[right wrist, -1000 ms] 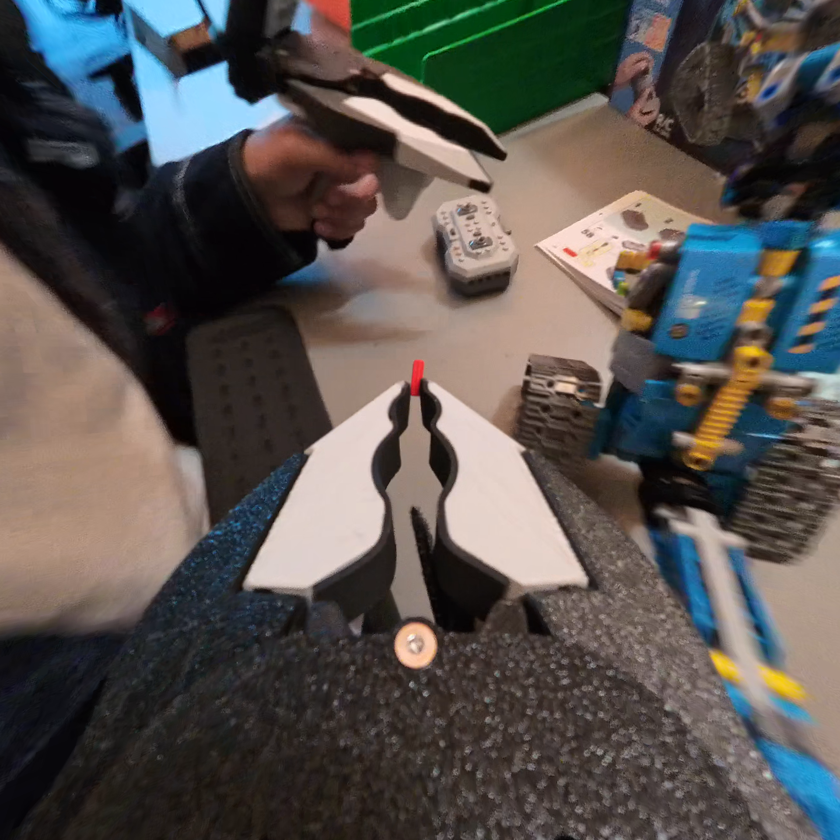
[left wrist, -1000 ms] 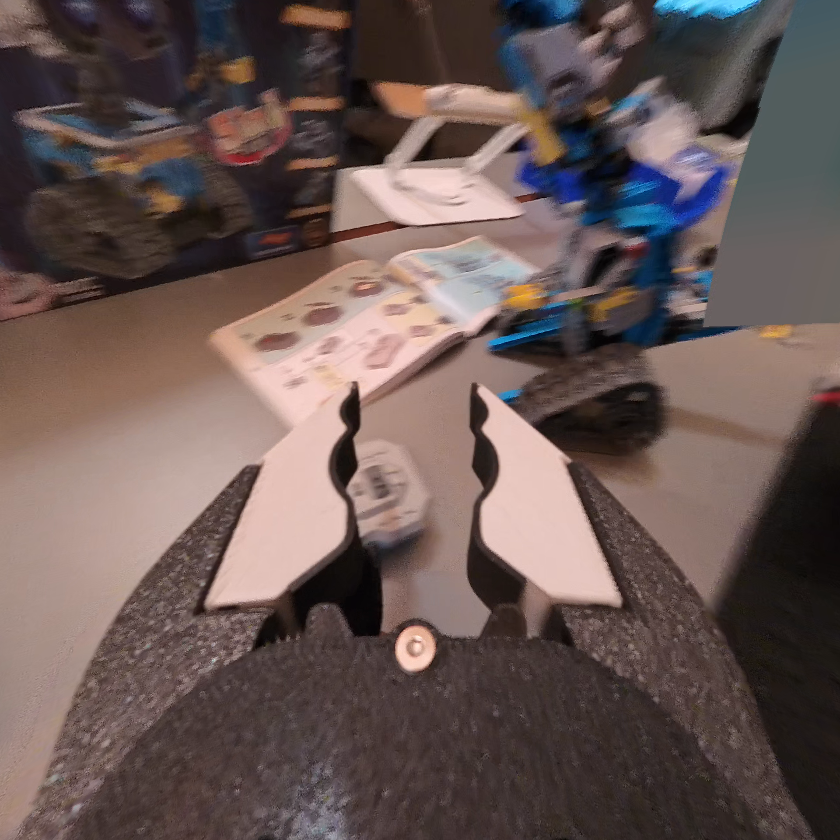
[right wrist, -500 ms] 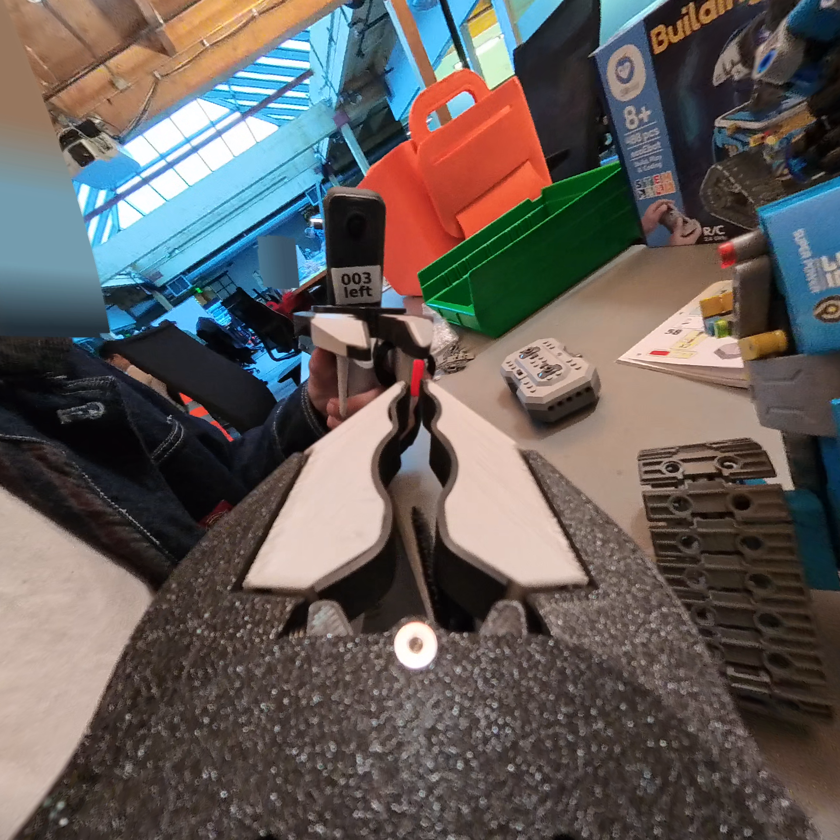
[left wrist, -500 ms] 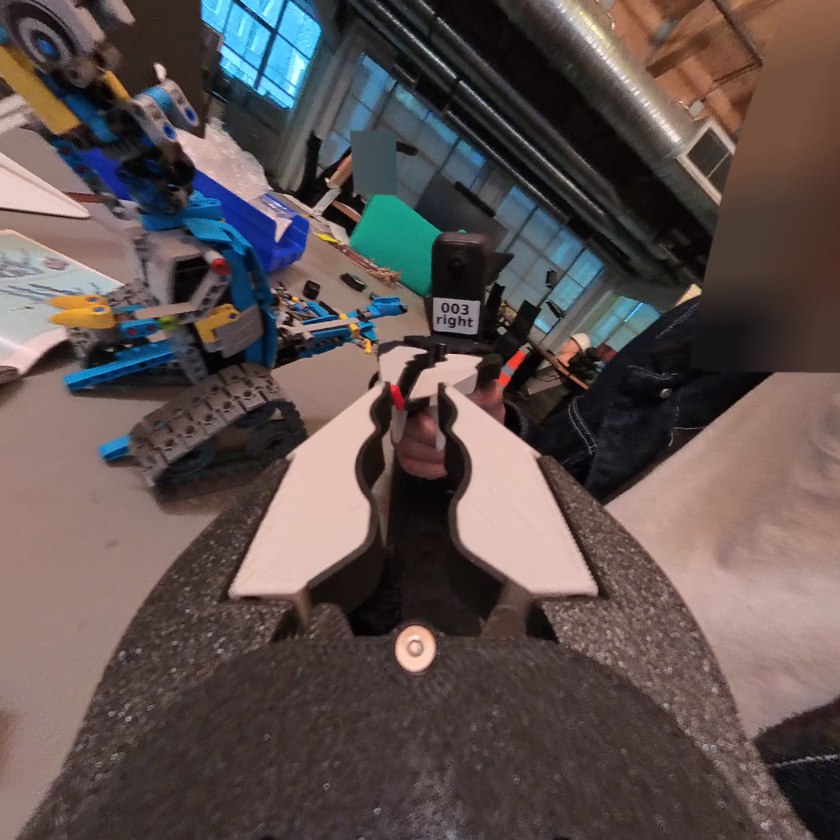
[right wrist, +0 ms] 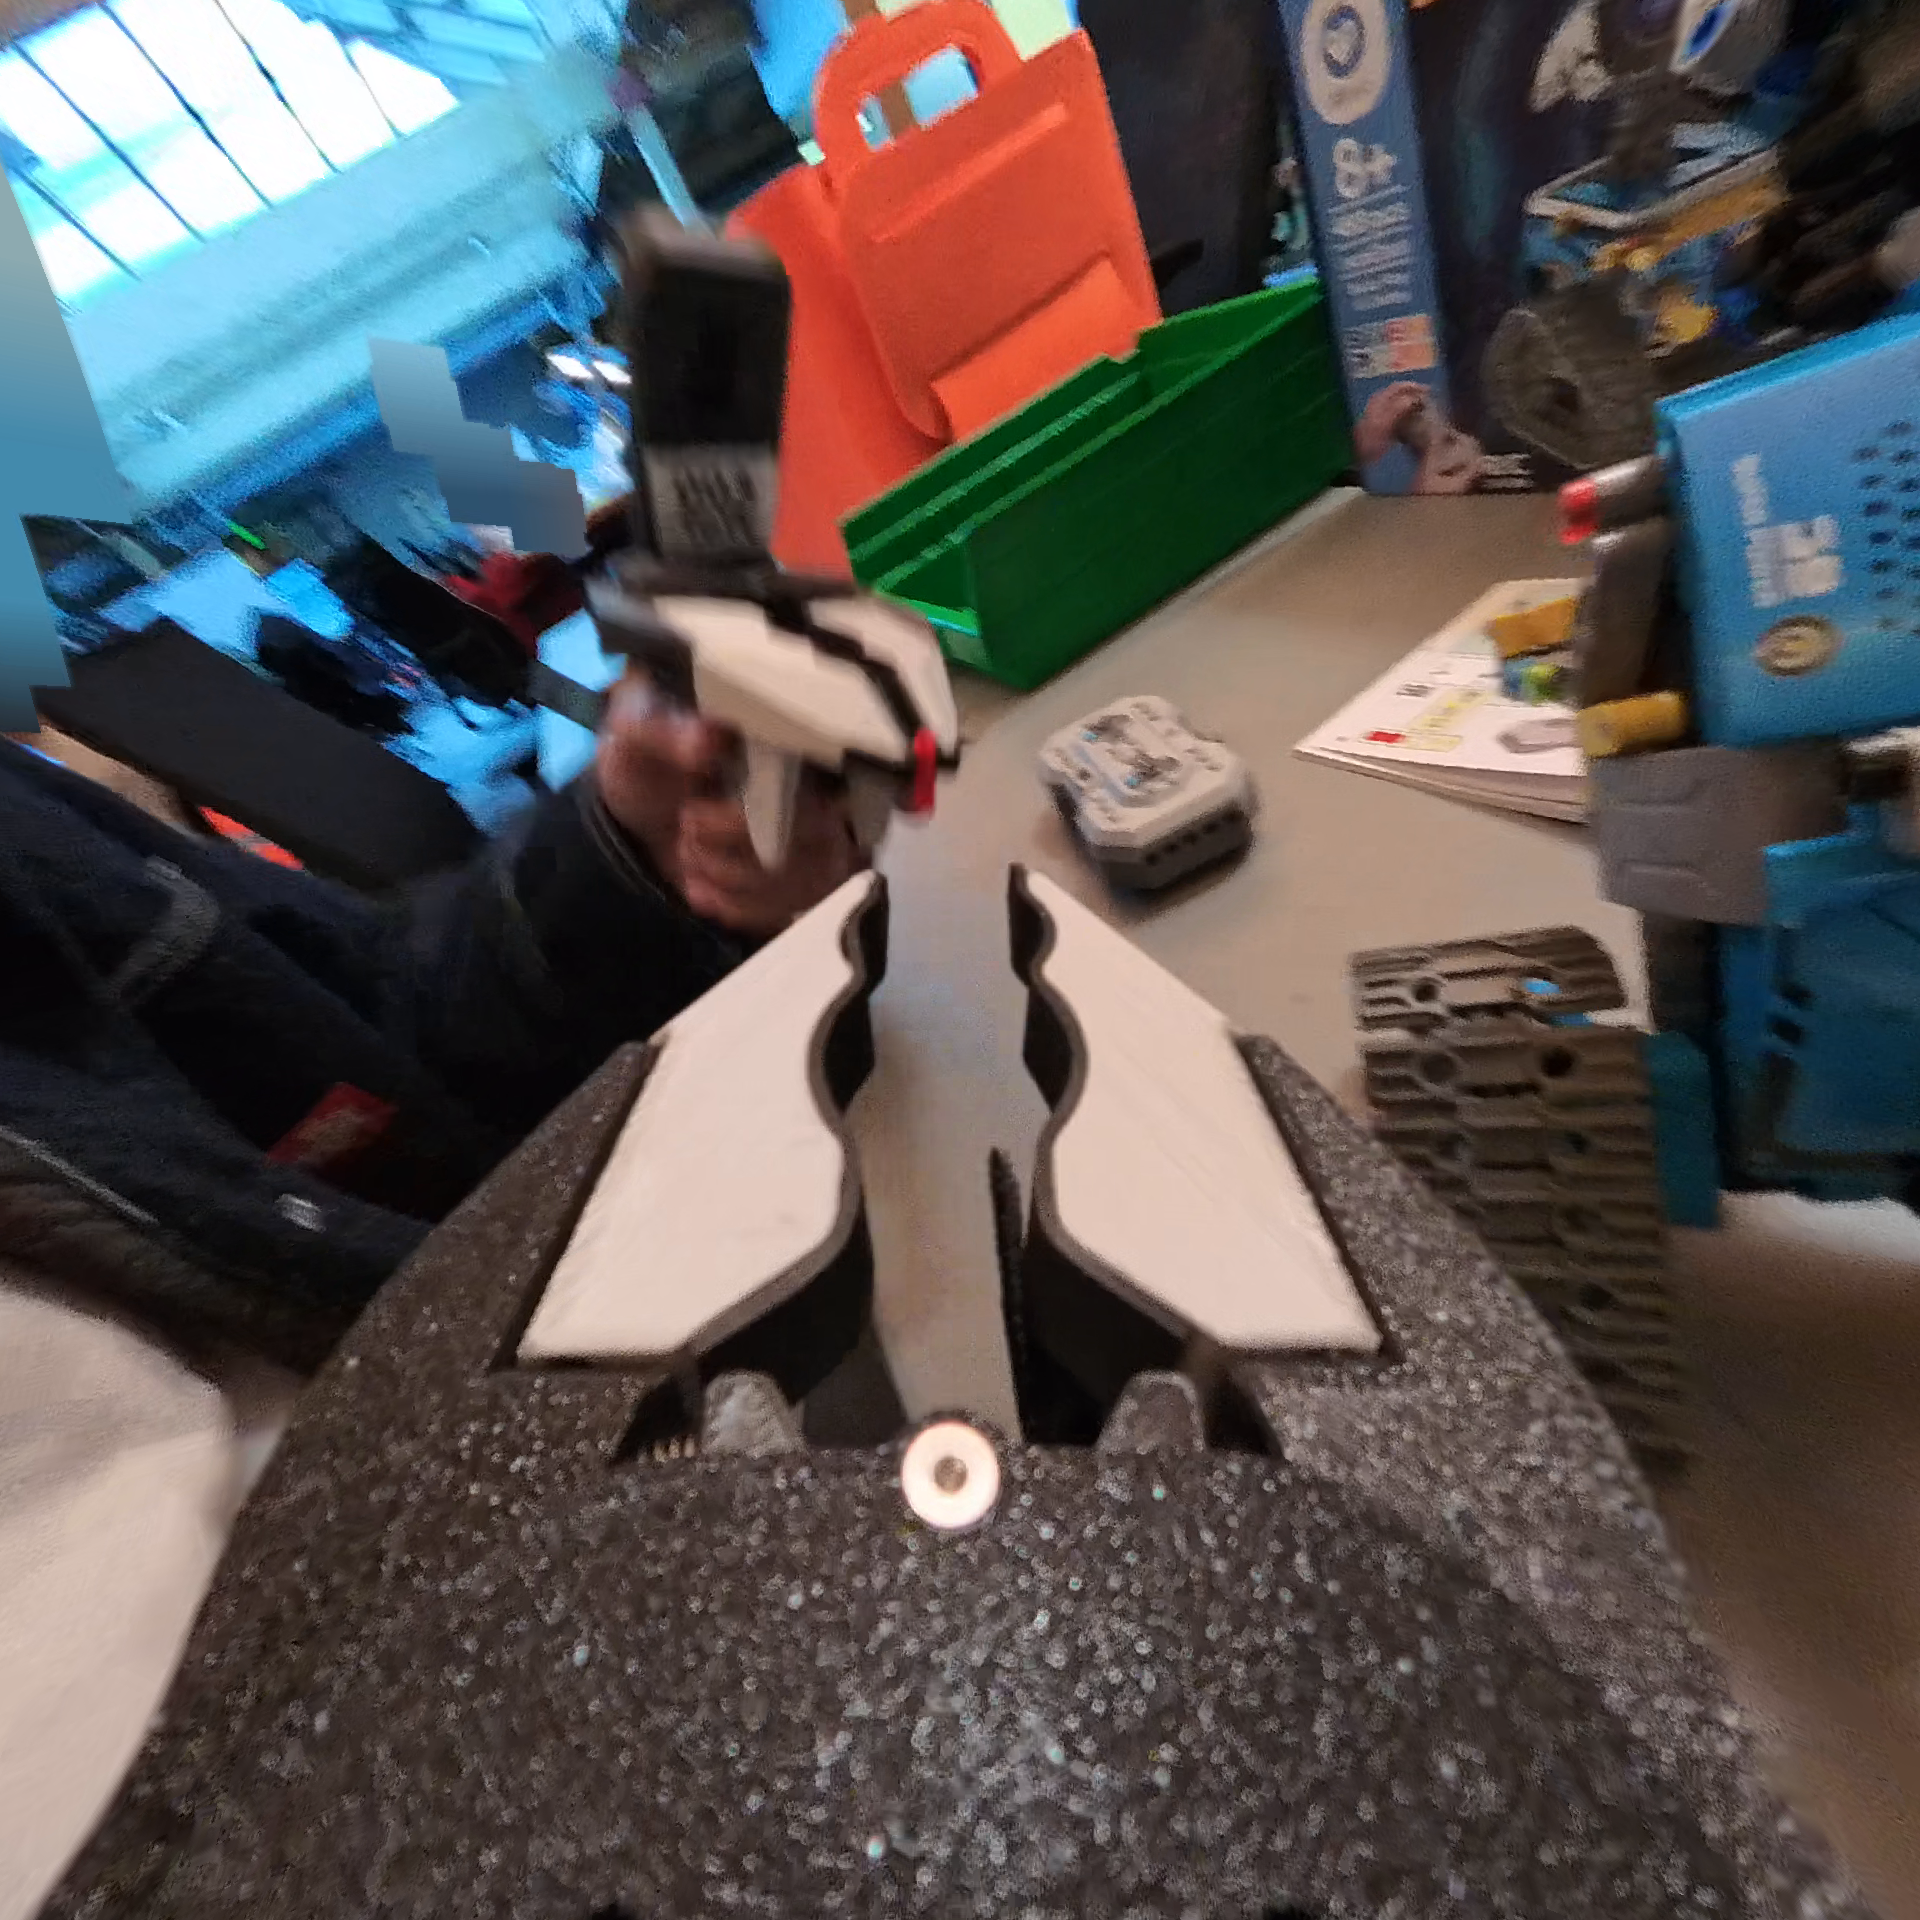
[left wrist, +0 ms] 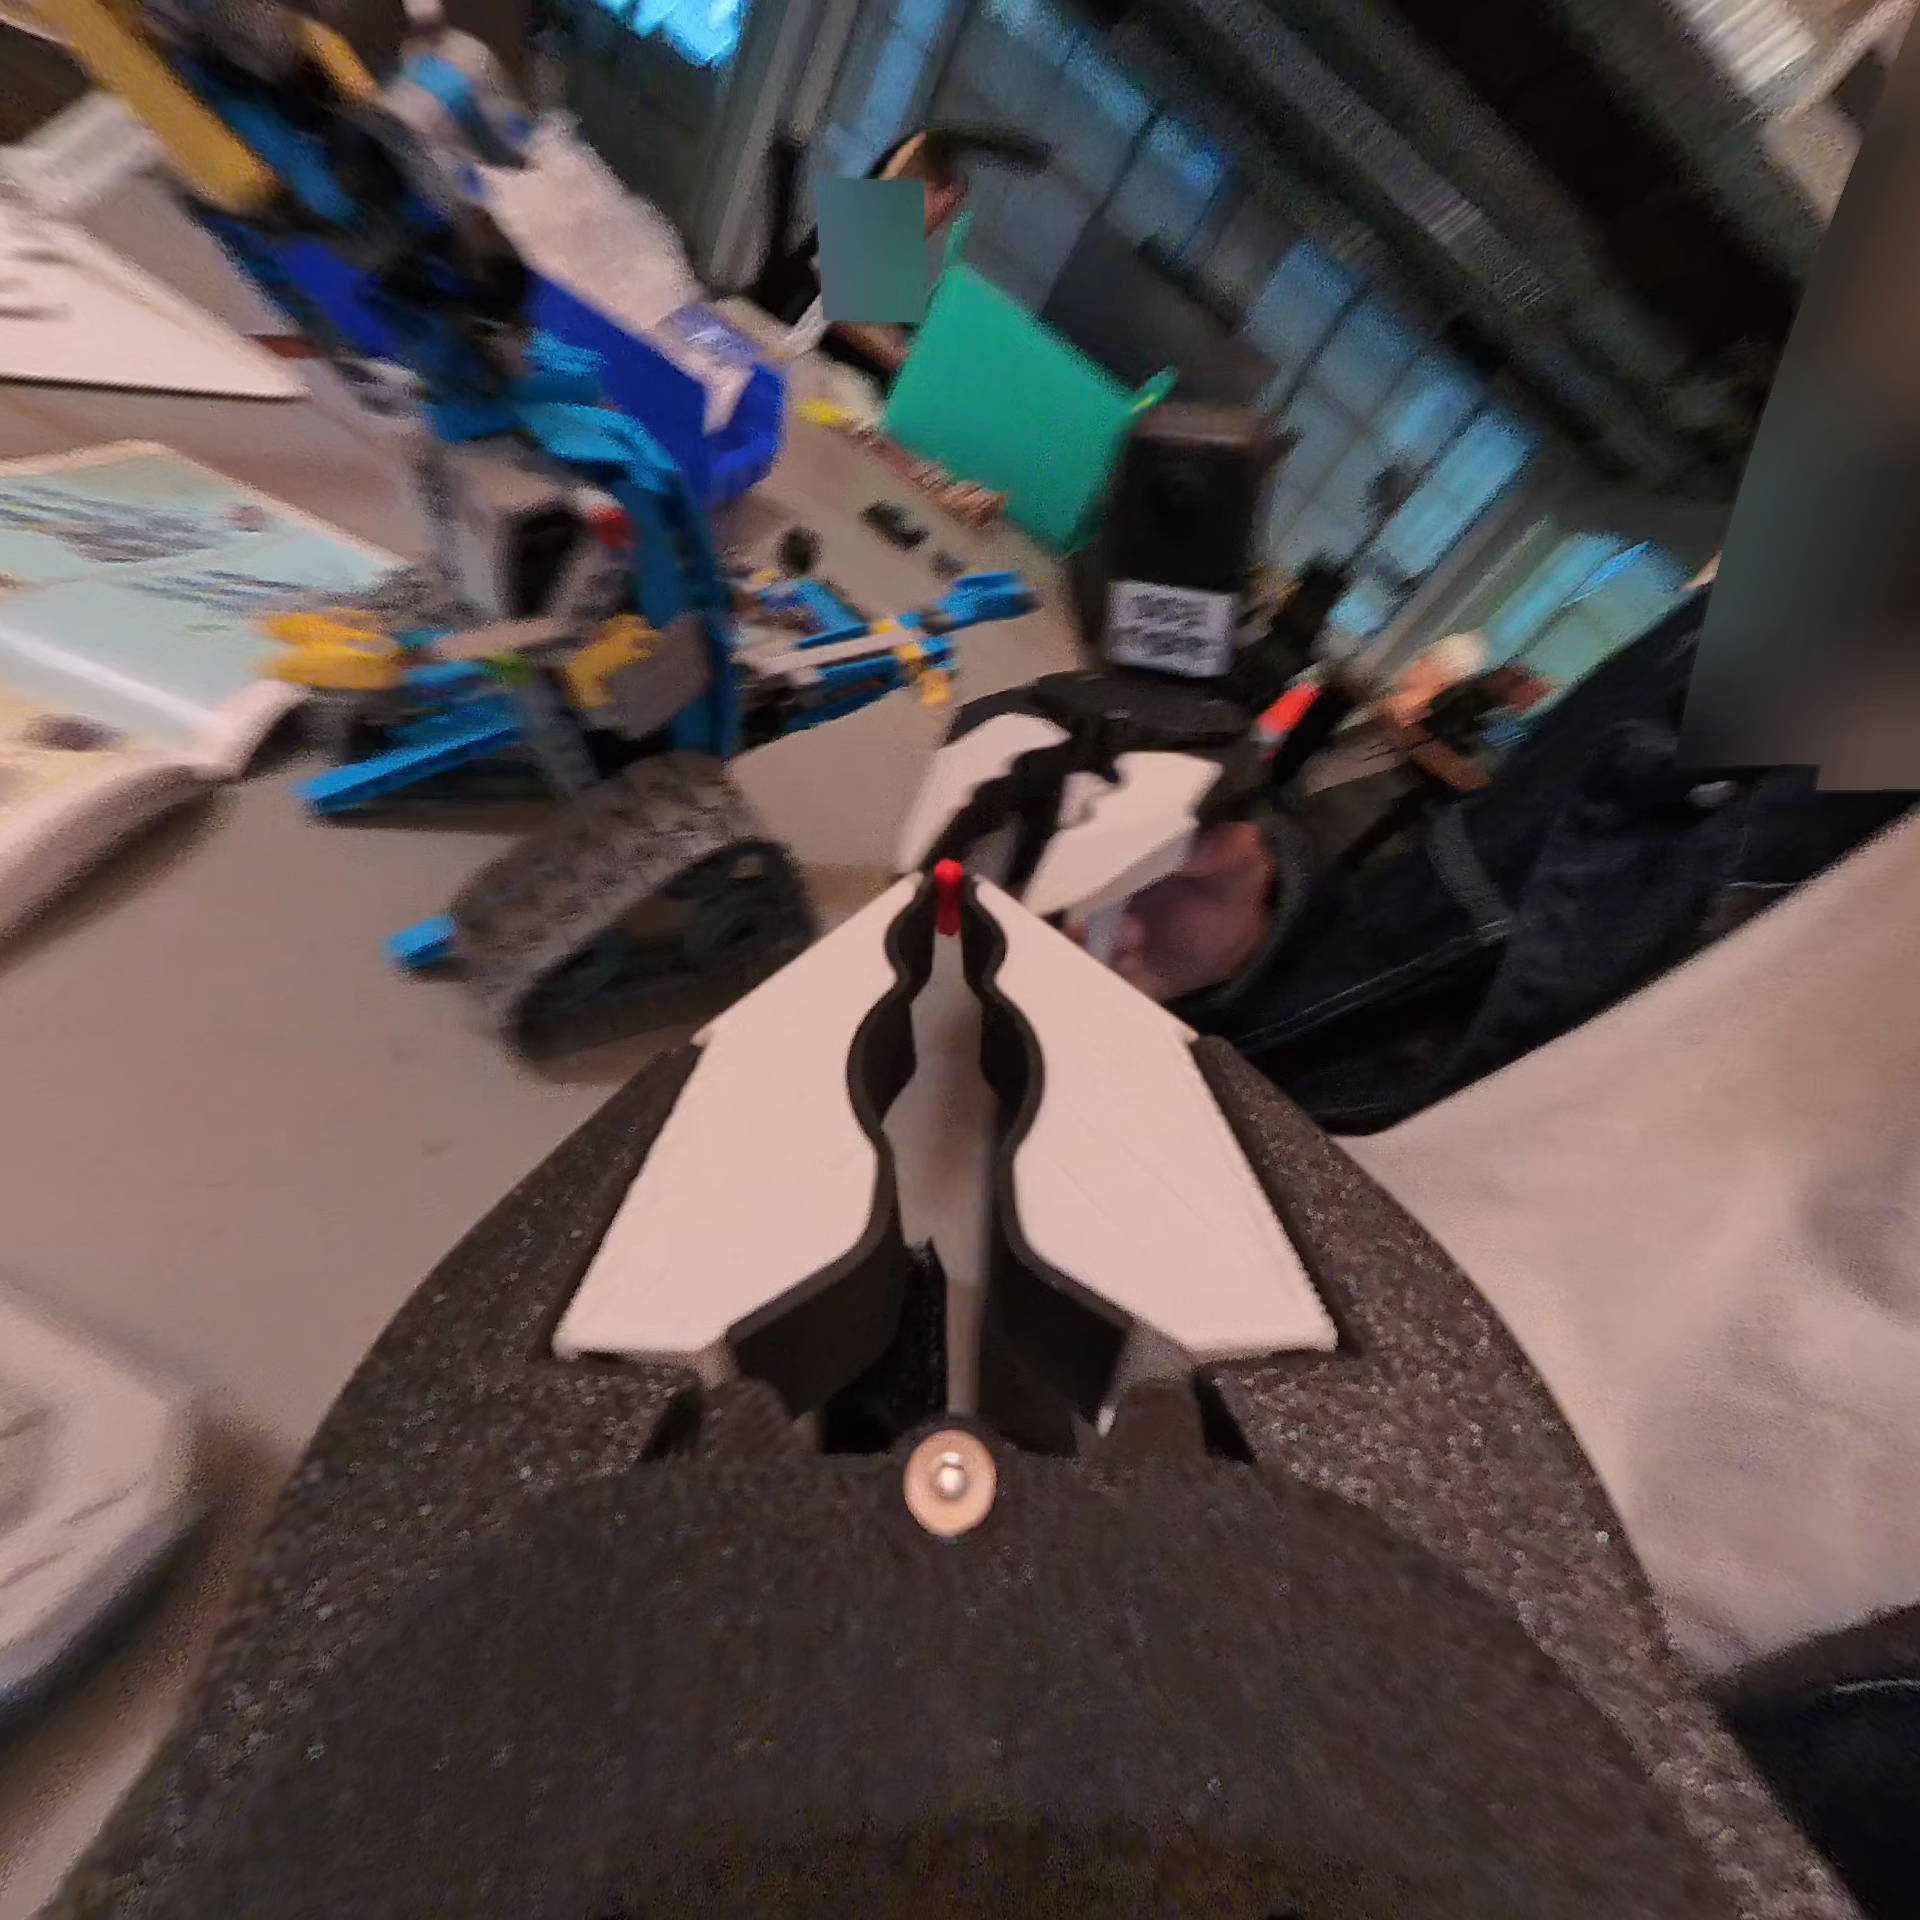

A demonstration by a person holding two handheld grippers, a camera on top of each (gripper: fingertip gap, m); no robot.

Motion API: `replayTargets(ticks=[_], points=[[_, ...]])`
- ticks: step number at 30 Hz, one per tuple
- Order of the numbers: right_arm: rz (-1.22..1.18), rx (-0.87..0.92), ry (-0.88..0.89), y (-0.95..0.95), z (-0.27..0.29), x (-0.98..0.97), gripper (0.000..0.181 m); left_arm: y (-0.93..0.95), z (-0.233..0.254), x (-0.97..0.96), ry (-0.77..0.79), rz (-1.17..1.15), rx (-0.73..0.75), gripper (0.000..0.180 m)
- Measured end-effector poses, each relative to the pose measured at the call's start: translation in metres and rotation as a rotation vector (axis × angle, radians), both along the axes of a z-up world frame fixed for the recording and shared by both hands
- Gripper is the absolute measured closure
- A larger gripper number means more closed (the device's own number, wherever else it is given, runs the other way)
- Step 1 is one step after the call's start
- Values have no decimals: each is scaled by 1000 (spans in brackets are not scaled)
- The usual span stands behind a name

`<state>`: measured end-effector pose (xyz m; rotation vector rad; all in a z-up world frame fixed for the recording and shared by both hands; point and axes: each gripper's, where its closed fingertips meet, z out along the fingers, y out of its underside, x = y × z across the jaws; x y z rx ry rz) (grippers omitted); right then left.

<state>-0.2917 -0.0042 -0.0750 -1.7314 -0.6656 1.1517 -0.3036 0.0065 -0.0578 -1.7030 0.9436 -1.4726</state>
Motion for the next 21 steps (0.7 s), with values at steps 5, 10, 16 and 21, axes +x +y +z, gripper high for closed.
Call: replayTargets(ticks=[5,10,16,21], points=[[17,130,-221,-12,-26,5,159,89,-16,-47,638,66,276,178],[82,164,-233,-26,-27,-5,161,158,-77,-60,1059,-159,228,178],[80,108,-151,-25,-20,5,164,172,-127,-64,1238,-296,88,178],[78,53,-93,-21,-16,10,166,170,-137,-70,1291,-316,98,178]])
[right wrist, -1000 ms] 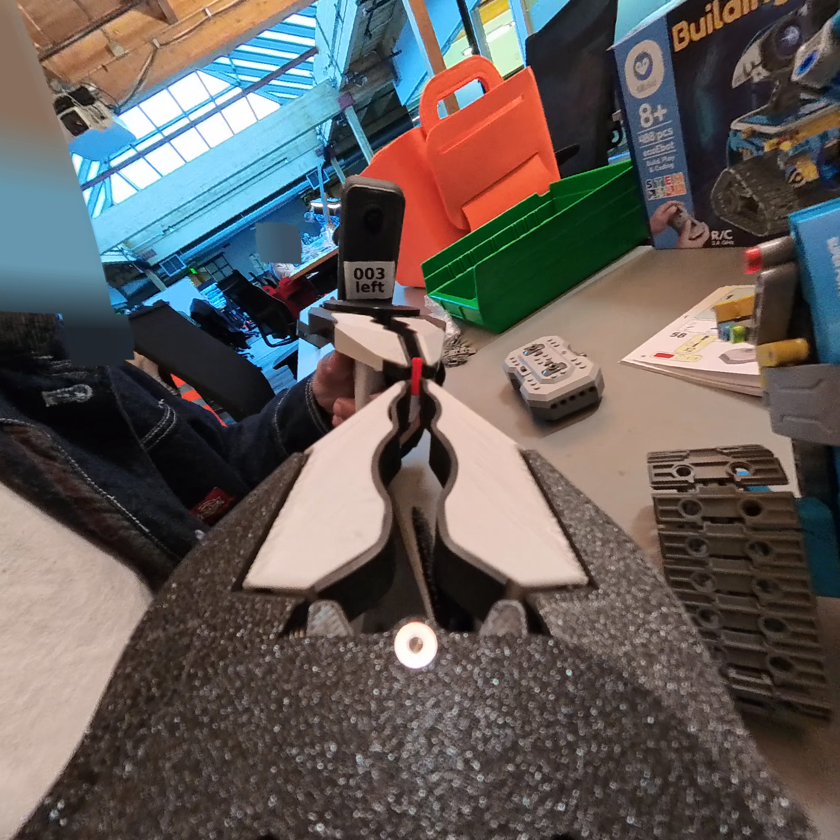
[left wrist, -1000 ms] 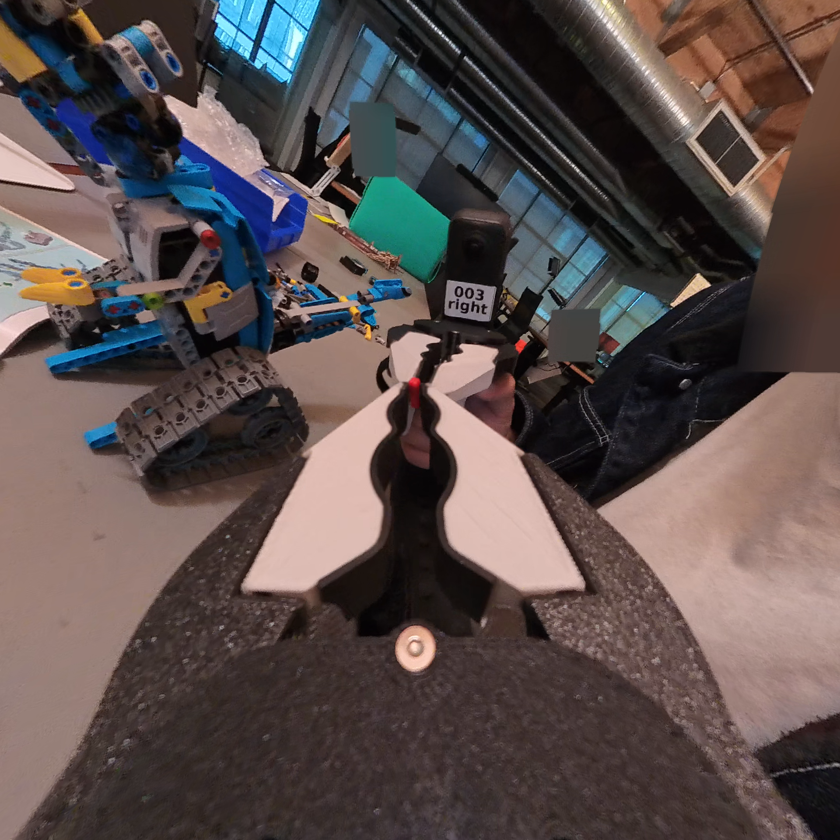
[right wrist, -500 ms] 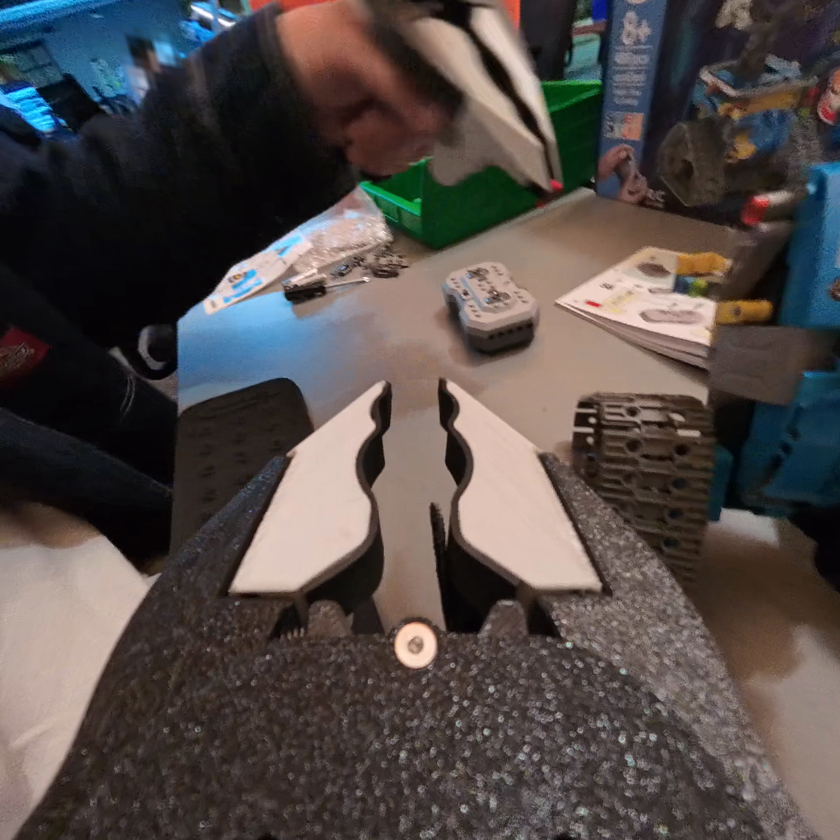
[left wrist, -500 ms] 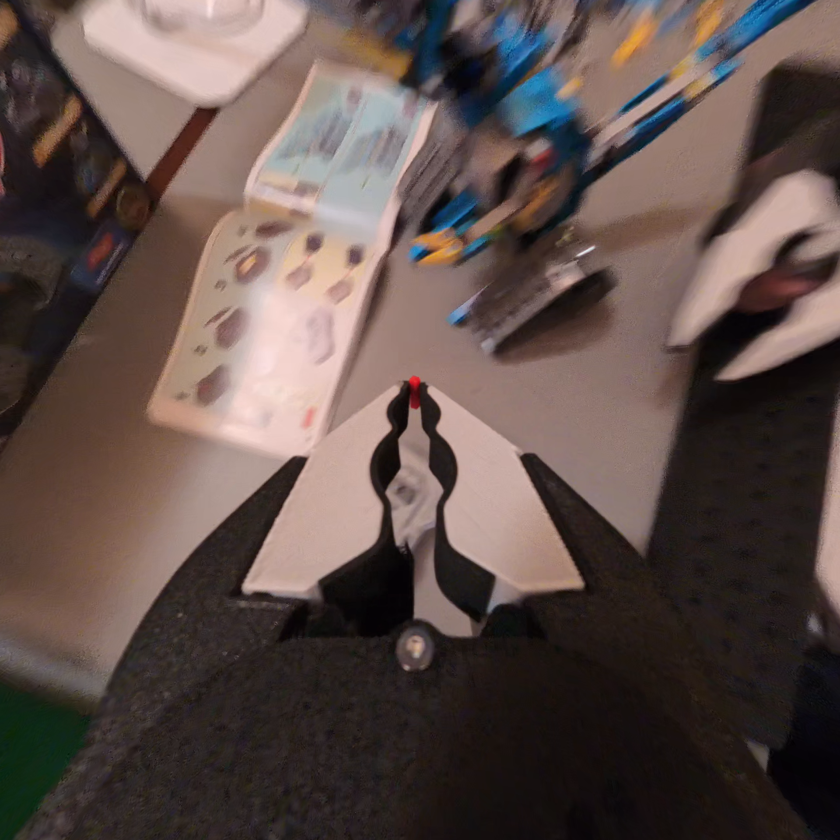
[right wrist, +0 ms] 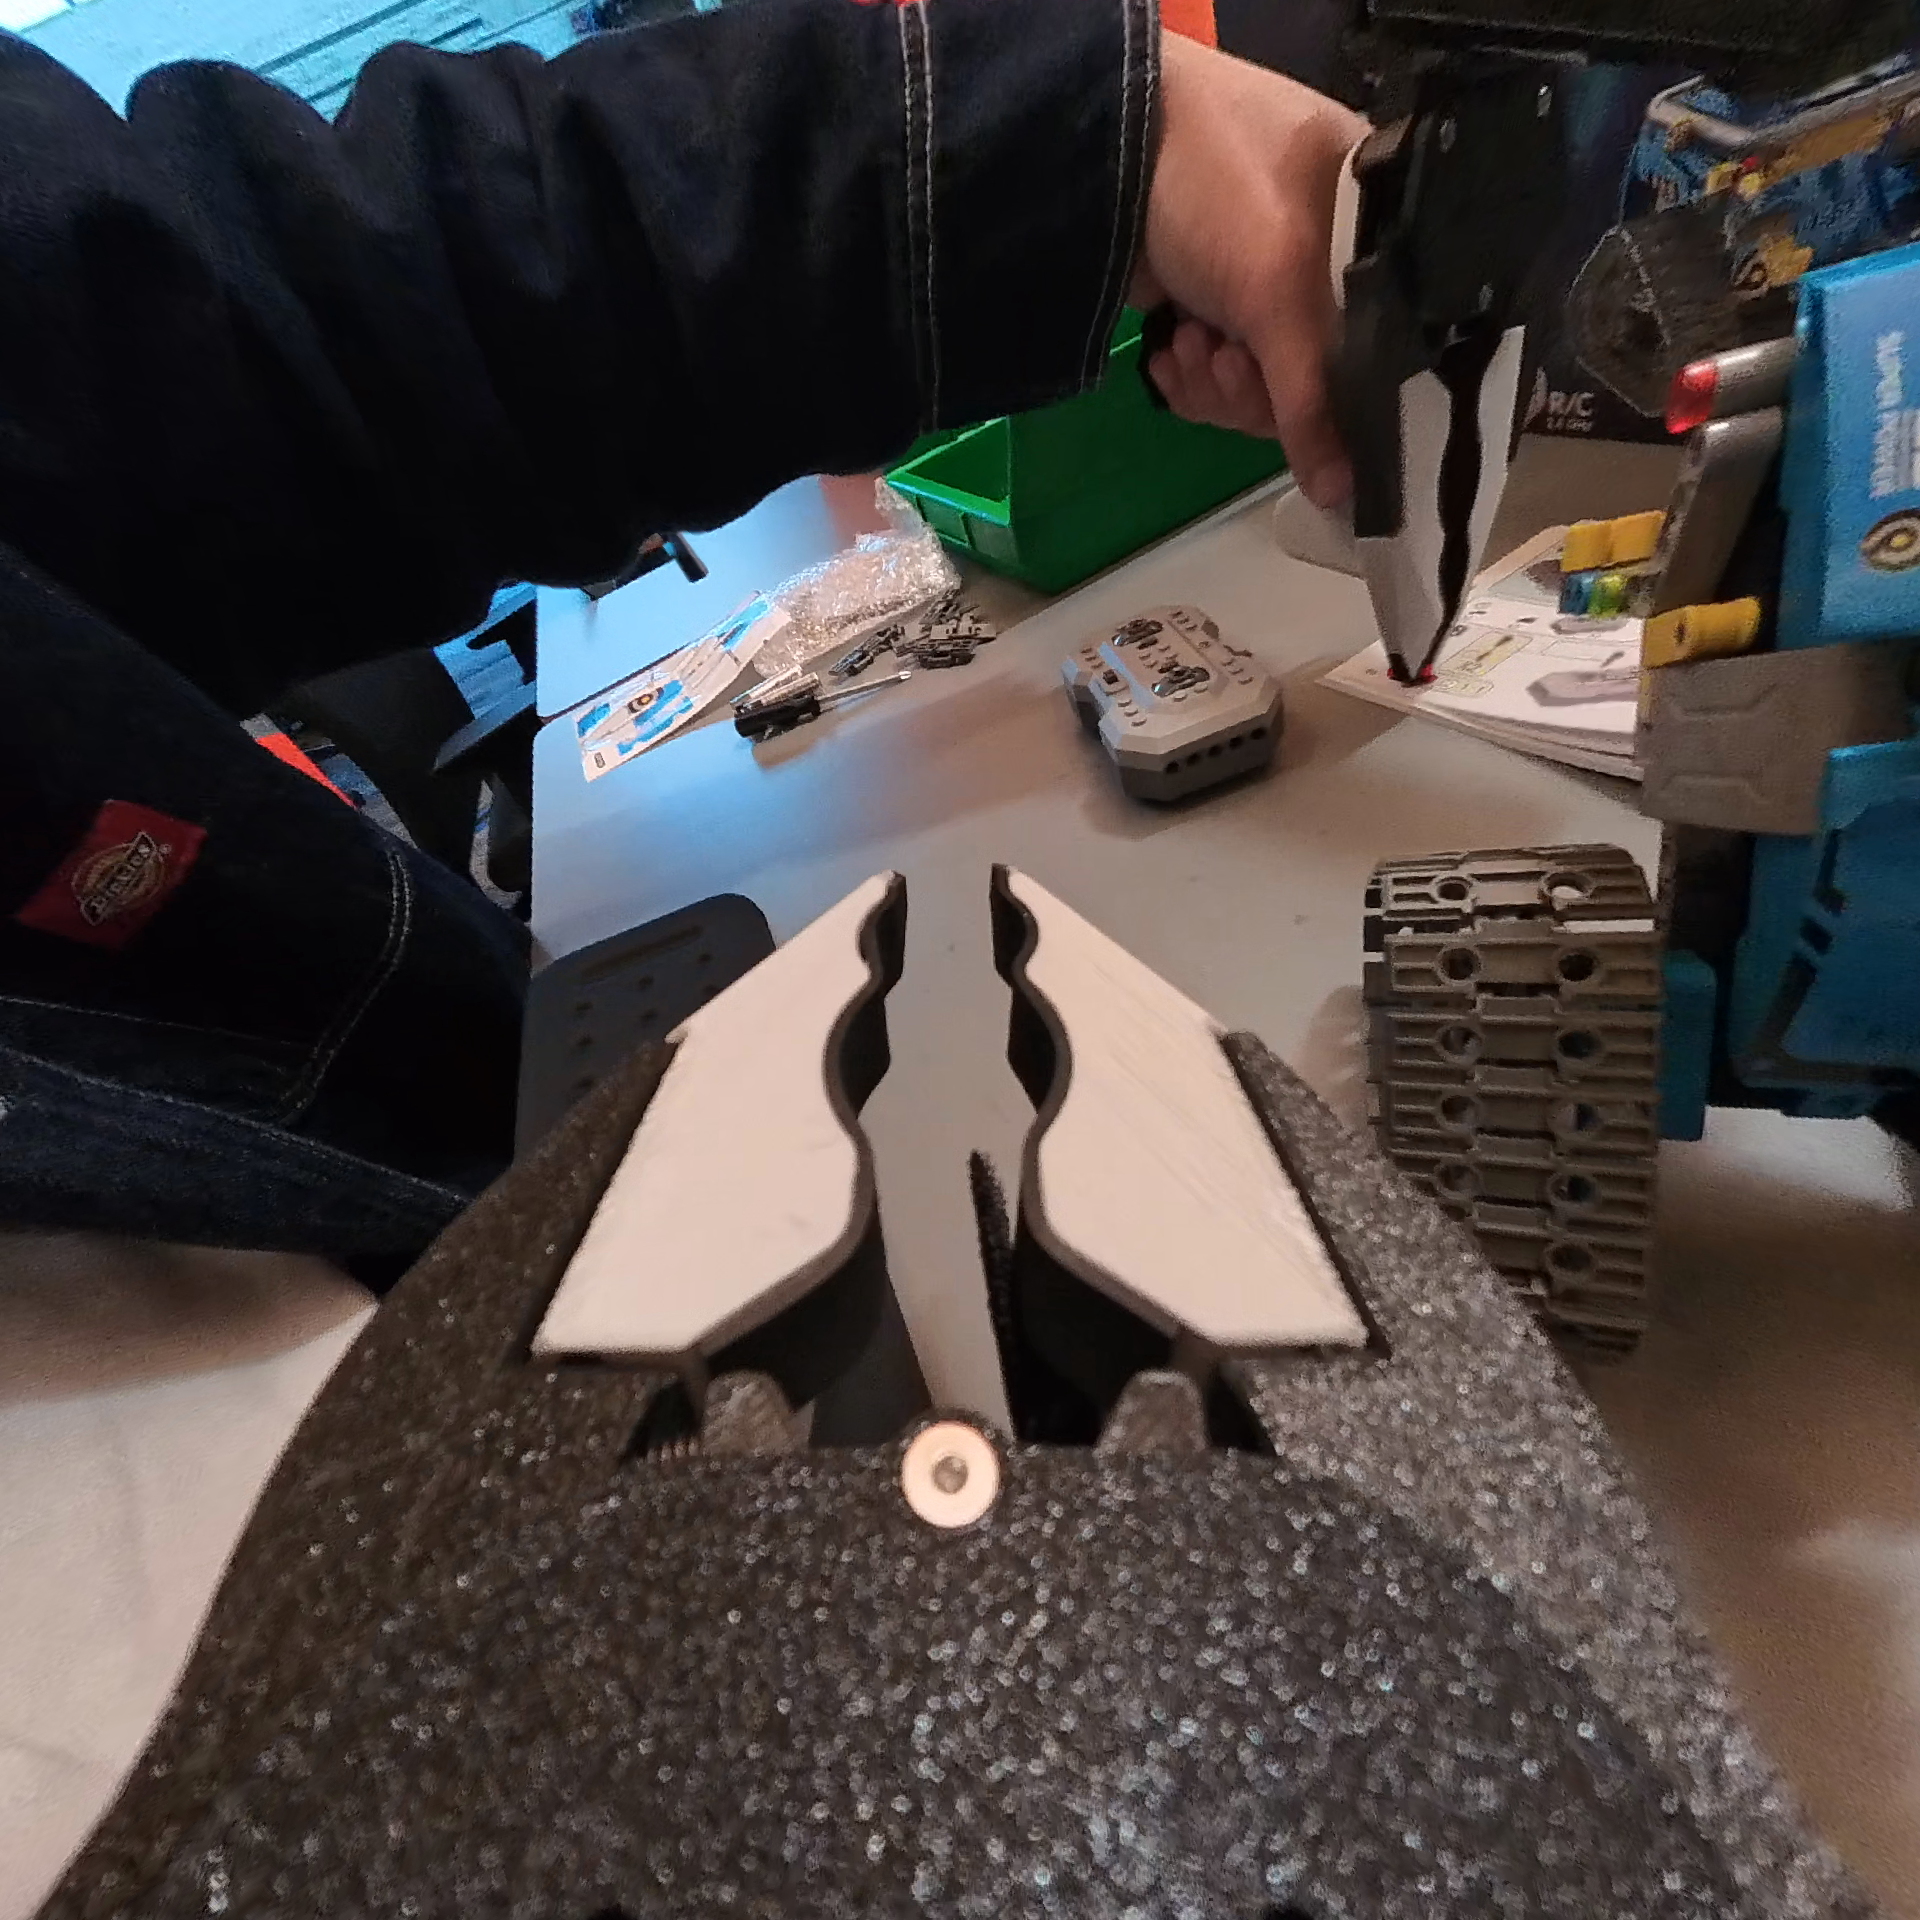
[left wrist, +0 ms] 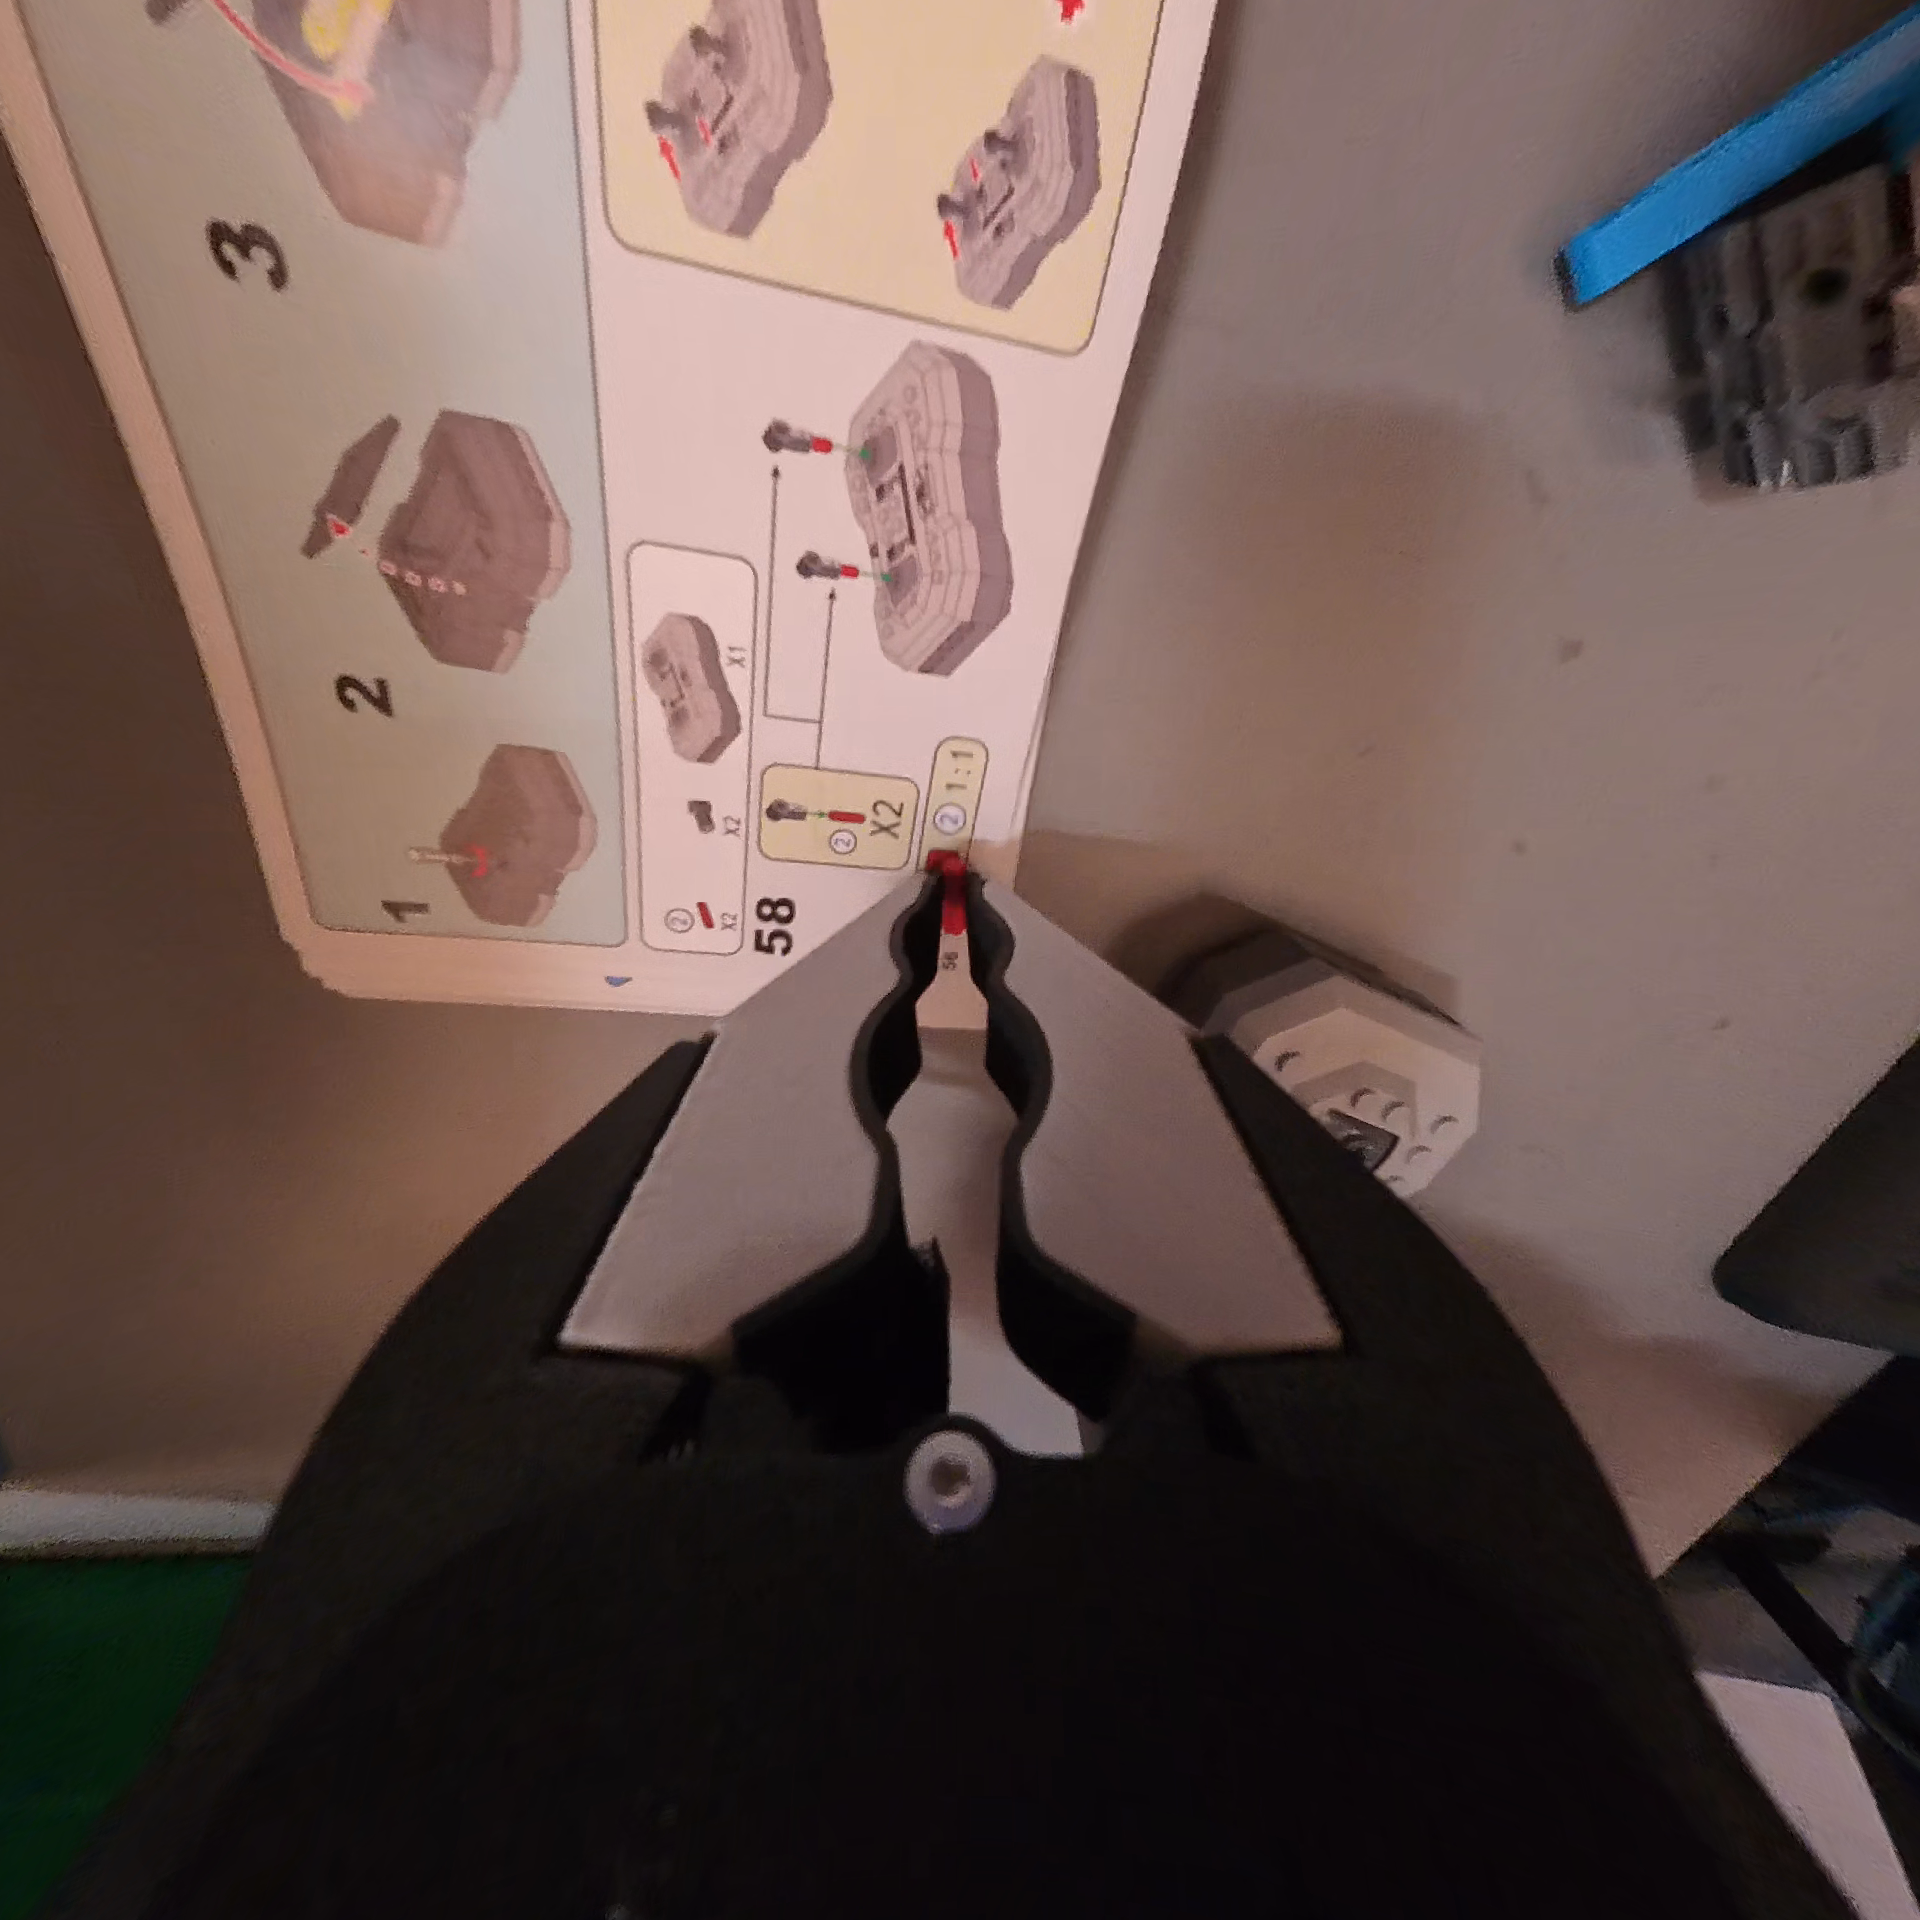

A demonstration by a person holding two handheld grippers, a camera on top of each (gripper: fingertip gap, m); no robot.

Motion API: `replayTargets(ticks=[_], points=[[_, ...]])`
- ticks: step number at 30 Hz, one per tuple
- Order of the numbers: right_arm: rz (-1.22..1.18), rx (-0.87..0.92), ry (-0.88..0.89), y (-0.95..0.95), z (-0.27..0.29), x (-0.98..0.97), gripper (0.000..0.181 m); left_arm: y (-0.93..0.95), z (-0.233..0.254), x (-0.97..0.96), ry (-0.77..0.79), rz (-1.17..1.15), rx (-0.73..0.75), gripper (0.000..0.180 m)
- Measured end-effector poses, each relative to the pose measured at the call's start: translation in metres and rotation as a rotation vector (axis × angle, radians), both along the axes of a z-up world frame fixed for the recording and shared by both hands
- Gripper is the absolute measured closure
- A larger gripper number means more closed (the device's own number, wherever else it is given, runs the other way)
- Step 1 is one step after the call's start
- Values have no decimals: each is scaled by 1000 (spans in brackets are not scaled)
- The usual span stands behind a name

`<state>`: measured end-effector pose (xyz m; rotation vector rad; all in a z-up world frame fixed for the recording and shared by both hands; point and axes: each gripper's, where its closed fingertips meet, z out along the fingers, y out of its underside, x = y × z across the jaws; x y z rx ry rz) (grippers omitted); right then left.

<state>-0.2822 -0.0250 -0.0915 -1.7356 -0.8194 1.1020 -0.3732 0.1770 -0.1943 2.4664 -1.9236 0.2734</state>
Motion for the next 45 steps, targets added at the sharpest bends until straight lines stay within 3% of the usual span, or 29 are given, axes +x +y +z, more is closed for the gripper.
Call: replayTargets(ticks=[29,31,34,36,38,41,44,45], points=[[4,14,-68,-1,-9,-5,165,3,2,-2,3,-80,16,178],[-7,46,-32,-4,3,3,166,-9,28,3,-102,-29,58,178],[-64,94,-64,-9,19,37,162,-53,87,25,-385,129,129,178],[-127,132,-84,-13,37,67,158,-104,98,45,-517,254,58,178],[-207,176,-97,-11,56,103,158,-153,83,63,-539,293,-24,177],[-308,169,-167,10,70,157,148,-187,56,84,-512,274,-20,177],[-388,120,-407,39,42,197,120,-198,34,100,-478,266,-17,177],[-396,108,-468,43,34,204,119,-197,27,103,-464,264,-2,177]])
